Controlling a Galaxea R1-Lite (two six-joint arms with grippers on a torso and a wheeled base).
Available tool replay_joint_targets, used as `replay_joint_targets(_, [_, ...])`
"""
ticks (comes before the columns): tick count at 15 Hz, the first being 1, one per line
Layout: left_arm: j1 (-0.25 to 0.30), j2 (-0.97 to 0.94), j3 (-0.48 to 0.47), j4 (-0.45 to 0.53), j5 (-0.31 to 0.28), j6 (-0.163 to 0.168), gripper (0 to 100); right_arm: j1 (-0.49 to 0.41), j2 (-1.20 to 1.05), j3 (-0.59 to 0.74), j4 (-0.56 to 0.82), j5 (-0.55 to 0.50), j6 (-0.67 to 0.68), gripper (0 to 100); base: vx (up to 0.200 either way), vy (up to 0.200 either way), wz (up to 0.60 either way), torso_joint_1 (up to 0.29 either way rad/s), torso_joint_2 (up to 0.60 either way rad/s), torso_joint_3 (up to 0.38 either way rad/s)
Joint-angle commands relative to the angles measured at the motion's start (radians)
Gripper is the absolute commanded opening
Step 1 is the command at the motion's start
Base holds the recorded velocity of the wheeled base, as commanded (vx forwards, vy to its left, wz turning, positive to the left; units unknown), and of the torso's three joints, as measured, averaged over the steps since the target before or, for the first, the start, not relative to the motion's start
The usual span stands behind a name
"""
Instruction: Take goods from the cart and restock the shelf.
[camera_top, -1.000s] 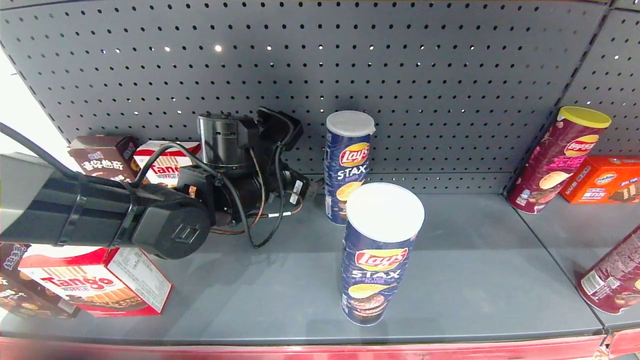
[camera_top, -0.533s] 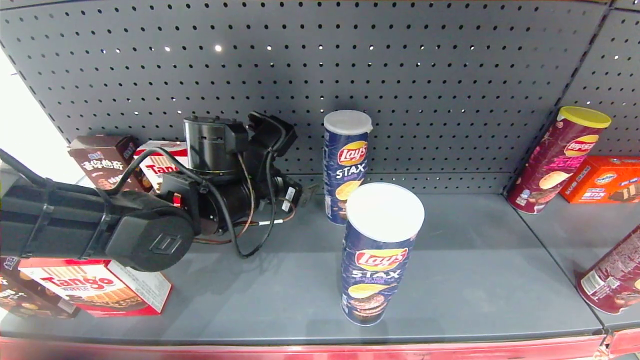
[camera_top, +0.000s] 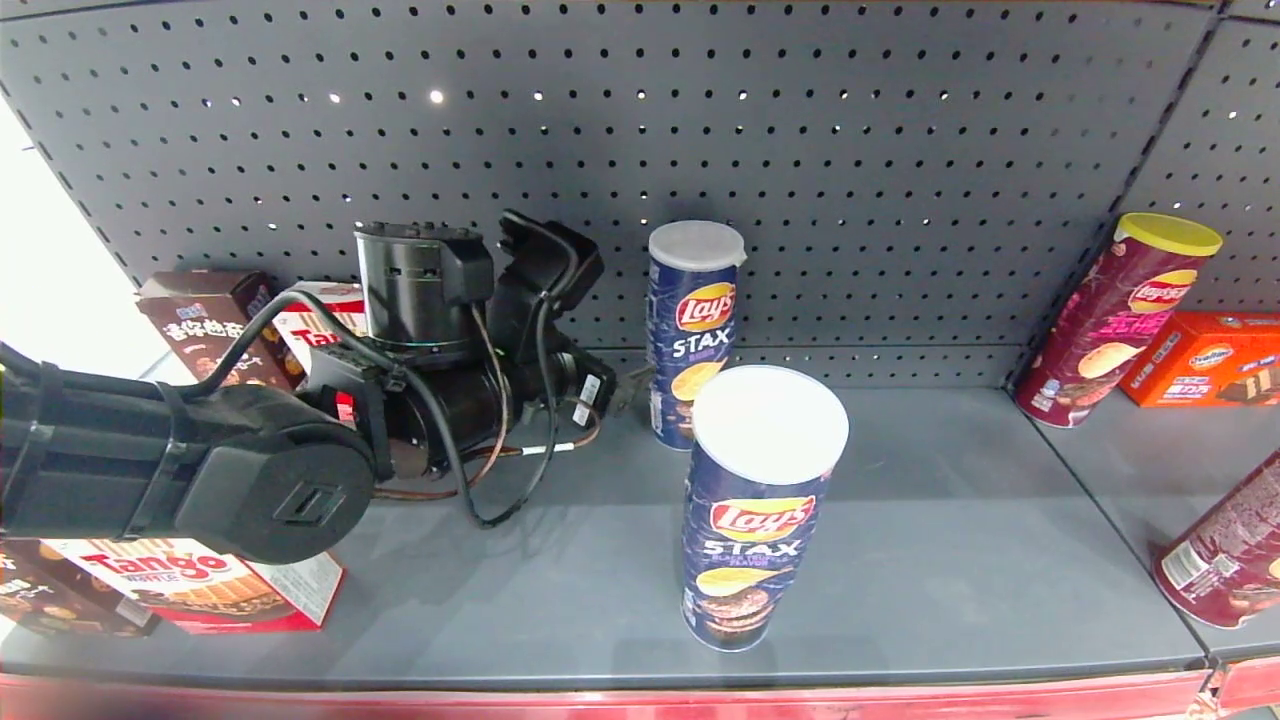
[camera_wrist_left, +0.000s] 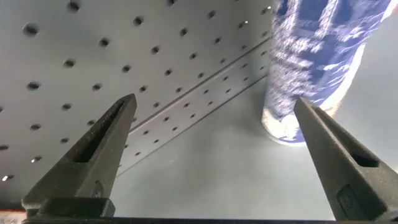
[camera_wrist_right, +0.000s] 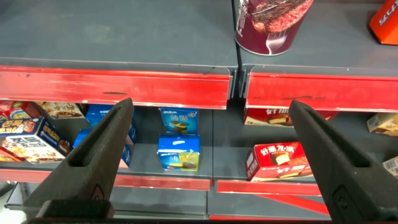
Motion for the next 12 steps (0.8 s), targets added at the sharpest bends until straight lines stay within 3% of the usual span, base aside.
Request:
replay_joint_targets(1, [-0.003,0.004,-0.006,0.000,0.001,0.000,100,0.000,0.002,0.000,0.000,0.000,-0.001,100,0.000,0.000,0.00,0.000,0.00,0.000])
replay_joint_targets(12, [0.006,0.005,-0.005,-0.005,0.002,-0.006,100,0.000,0.002,0.000,0.000,0.000,-0.001,100,0.000,0.000,0.00,0.000,0.00,0.000])
